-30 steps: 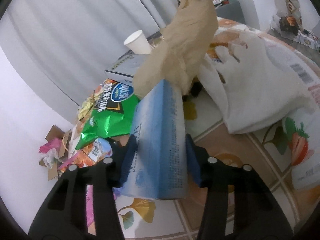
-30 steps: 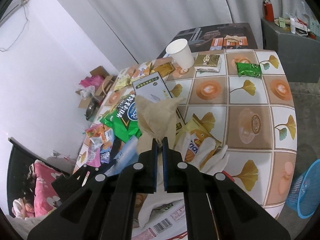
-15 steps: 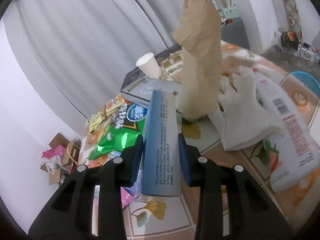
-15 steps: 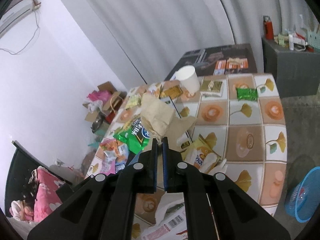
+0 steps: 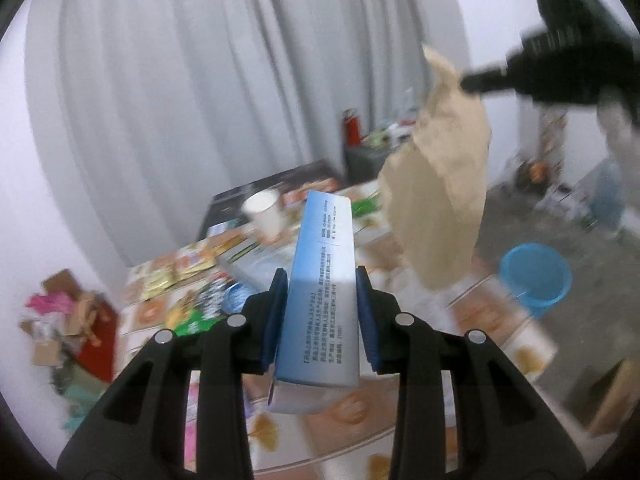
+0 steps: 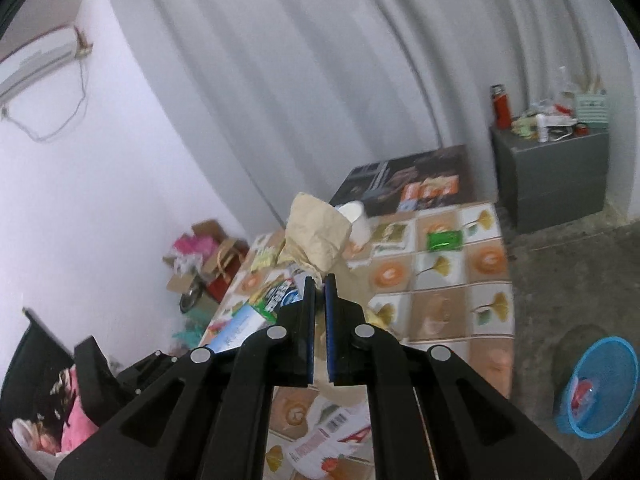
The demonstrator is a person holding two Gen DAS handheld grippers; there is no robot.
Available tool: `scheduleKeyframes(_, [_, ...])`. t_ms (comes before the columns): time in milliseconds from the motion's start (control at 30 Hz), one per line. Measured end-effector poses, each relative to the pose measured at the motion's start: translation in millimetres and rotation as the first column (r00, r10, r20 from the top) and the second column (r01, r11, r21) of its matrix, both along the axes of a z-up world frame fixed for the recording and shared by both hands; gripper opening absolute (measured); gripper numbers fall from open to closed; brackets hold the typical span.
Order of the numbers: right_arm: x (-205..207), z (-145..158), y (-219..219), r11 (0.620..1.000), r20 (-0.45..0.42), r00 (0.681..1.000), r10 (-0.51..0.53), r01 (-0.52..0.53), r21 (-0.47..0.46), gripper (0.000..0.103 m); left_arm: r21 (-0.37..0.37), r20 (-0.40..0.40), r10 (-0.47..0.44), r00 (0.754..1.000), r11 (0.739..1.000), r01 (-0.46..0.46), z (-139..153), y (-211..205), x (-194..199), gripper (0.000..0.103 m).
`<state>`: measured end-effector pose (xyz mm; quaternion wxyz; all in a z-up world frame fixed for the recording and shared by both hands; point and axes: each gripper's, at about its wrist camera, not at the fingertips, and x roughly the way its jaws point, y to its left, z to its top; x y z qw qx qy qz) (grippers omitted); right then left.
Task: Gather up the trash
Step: 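Carry the box in the left tool while the right tool carries the paper towel to the wastebasket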
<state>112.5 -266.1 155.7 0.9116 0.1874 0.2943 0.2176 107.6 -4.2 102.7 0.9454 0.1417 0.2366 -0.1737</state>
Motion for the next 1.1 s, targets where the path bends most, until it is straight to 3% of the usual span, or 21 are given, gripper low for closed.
scheduleKeyframes(167, [-36.0,0.5,-66.4,0.991,0.014,0.991,-0.132,0.132,0.020,0.005,-0.097,-0.037,-0.137,0.990,0.986,0.133,26.8,-41.3,3.1,0.032])
scheduleKeyframes(267, [-62.0,-5.6,-116.3,0.971,0.007,0.972,-0.237,0.236,0.021,0.005,-0.135,-0.066,-0.246,0.967,0.962,0.236,35.4,-86.3,9.6,0.032])
scheduleKeyframes(433, [-104.3,-29.4,-197.8,0.911,-0.044,0.910,-0.411,0.412,0.010,0.005,-0.187,-0.143,-0.415,0.899,0.903,0.387,33.4,-177.3,21.0,0.032])
scheduleKeyframes(533, [-123.3,-49.5,-237.4,0.870,-0.084,0.868,-0.490,0.492,0.008,0.005,-0.209,-0.194,-0.498,0.845,0.863,0.461,23.9,-239.8,25.0,0.032])
scheduleKeyframes(700, [-135.7,-92.2,-291.9,0.809,-0.159,0.800,-0.578,0.587,0.015,0.005,-0.230,-0.283,-0.577,0.766,0.816,0.530,-7.8,-341.3,31.7,0.032])
scheduleKeyframes(800, [-124.6,-123.5,-317.8,0.782,-0.216,0.768,-0.603,0.622,0.028,0.005,-0.214,-0.324,-0.599,0.732,0.800,0.561,-35.6,-395.4,36.5,0.032])
scheduleKeyframes(1100, [-65.2,-210.8,-372.4,0.748,-0.354,0.704,-0.616,0.664,0.019,0.005,-0.215,-0.491,-0.585,0.646,0.800,0.560,-130.7,-494.1,79.3,0.032])
